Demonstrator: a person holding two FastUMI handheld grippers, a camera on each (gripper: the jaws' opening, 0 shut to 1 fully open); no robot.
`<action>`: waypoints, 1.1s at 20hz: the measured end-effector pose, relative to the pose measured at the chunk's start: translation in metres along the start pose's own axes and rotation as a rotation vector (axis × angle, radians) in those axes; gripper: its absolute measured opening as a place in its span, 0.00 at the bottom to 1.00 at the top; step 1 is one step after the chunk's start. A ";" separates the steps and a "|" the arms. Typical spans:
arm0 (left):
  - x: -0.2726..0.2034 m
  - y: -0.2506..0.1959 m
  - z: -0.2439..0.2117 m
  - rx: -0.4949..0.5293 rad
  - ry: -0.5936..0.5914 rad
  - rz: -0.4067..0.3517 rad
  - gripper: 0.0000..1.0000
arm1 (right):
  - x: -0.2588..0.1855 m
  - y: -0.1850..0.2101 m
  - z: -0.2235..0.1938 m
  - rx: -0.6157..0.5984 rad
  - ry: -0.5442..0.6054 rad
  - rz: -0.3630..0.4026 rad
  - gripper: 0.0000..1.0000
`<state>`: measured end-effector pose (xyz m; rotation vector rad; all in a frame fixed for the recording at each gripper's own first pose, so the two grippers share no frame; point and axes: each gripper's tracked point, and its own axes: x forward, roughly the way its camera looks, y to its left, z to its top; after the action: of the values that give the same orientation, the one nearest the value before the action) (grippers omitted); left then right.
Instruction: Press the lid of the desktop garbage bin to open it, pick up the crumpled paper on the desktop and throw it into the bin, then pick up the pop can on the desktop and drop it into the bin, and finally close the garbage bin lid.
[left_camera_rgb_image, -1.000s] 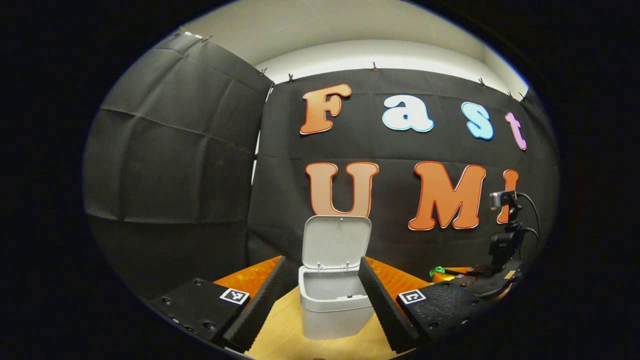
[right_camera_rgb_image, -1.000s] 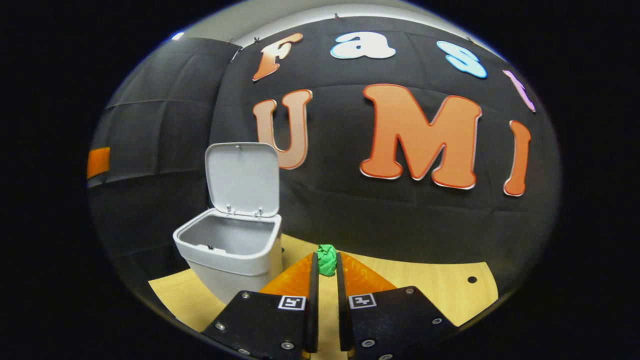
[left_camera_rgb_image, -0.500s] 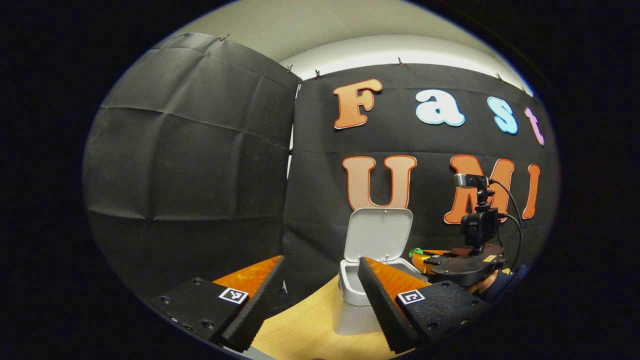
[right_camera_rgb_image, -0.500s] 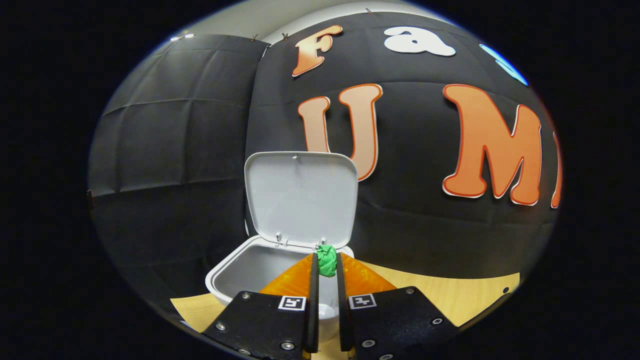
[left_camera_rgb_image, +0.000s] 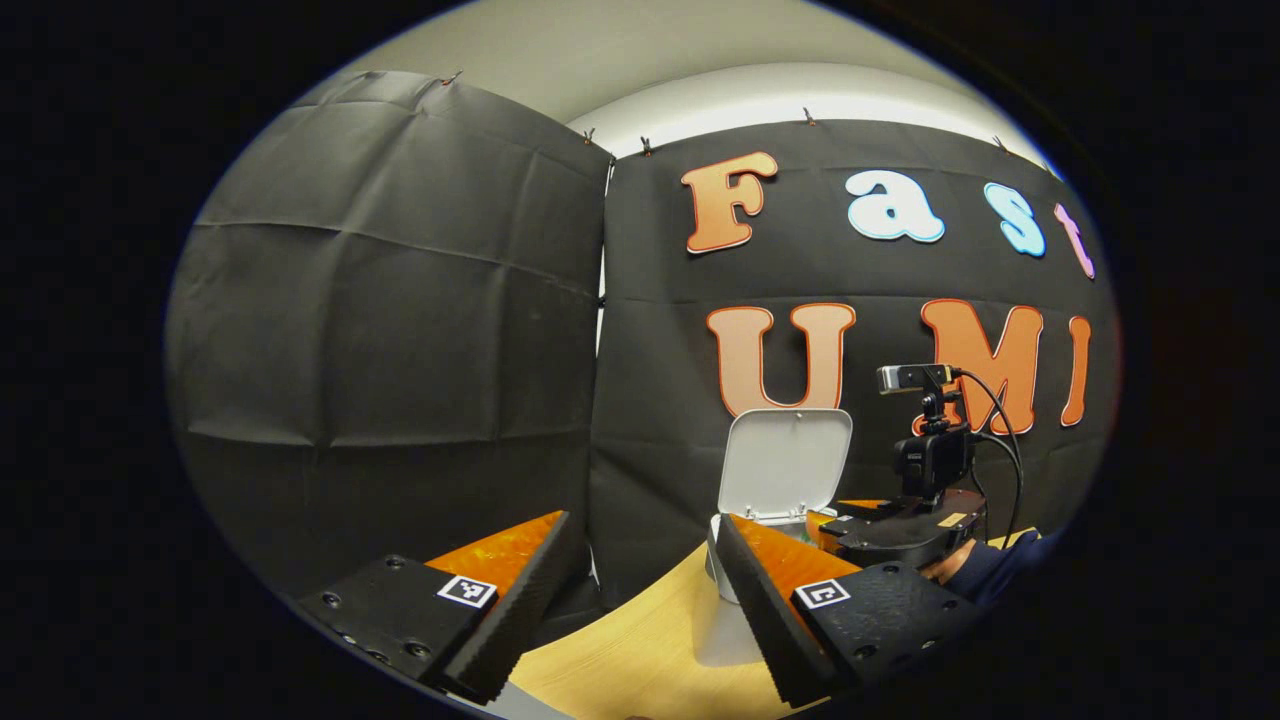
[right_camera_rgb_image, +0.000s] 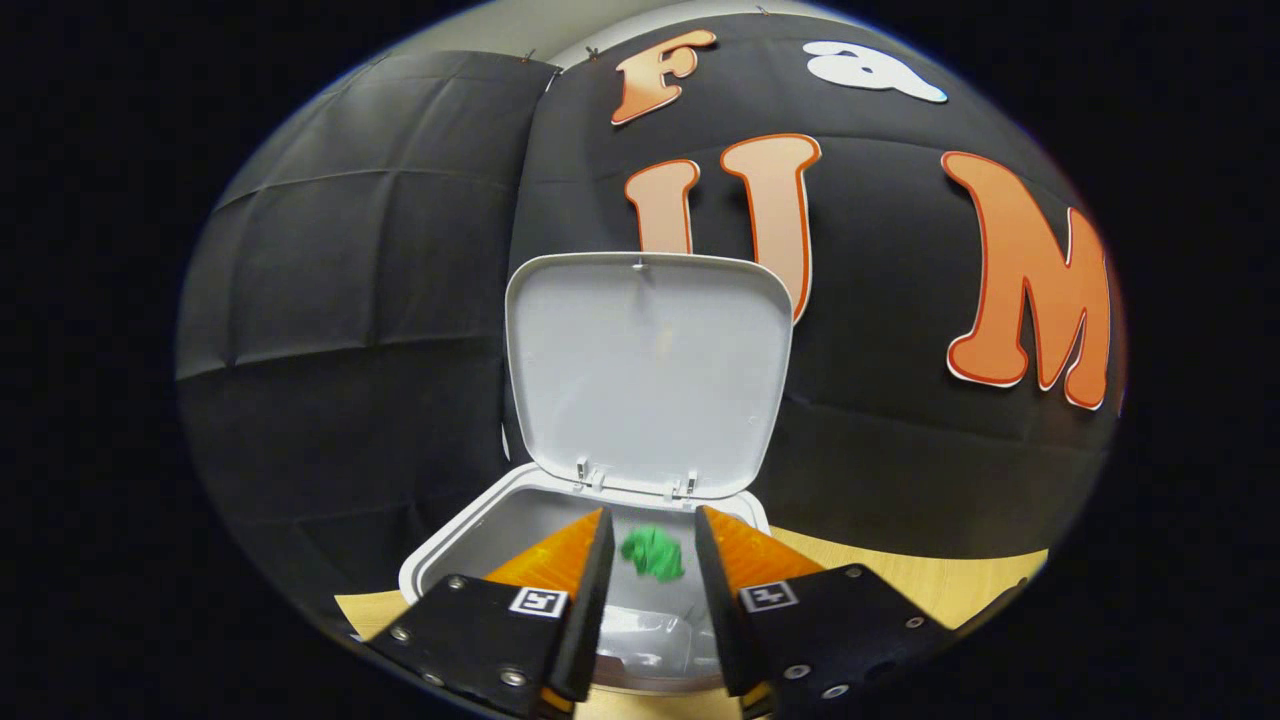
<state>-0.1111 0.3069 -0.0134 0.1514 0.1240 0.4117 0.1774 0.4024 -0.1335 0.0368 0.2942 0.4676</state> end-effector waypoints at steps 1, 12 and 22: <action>0.001 -0.003 0.000 0.000 0.000 -0.007 0.92 | -0.002 -0.001 0.002 0.003 -0.005 0.000 0.70; 0.001 -0.080 -0.018 -0.002 0.016 -0.174 0.92 | -0.080 -0.054 0.007 0.026 -0.075 -0.086 0.94; -0.017 -0.221 -0.029 -0.014 -0.006 -0.456 0.92 | -0.223 -0.193 0.001 0.026 -0.150 -0.394 0.94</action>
<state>-0.0453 0.1030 -0.0785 0.1063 0.1455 -0.0427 0.0728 0.1298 -0.0916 0.0382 0.1539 0.0686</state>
